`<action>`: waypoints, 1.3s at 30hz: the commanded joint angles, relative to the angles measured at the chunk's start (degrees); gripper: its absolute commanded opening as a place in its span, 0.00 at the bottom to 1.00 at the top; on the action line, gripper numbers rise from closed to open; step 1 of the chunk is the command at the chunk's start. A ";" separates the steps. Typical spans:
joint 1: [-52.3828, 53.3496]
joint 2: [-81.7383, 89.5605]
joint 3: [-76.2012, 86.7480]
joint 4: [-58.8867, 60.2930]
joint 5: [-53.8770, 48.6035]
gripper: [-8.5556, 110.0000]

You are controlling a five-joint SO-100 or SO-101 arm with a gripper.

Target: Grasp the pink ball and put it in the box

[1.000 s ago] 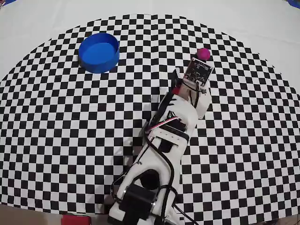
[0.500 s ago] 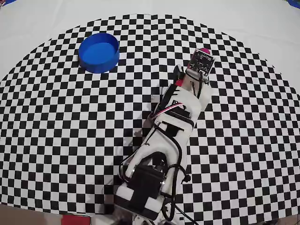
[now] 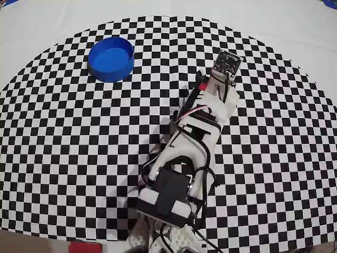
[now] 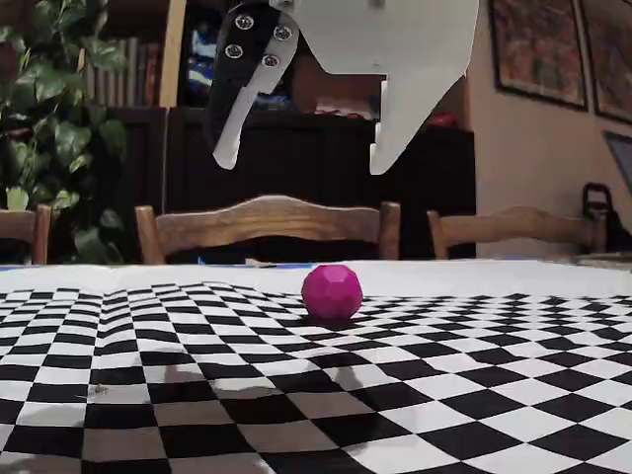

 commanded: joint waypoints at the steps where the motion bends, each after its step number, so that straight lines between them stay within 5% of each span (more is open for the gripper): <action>1: -0.35 -1.23 -4.75 1.14 0.53 0.31; 39: 1.32 -23.12 -27.60 5.01 1.14 0.31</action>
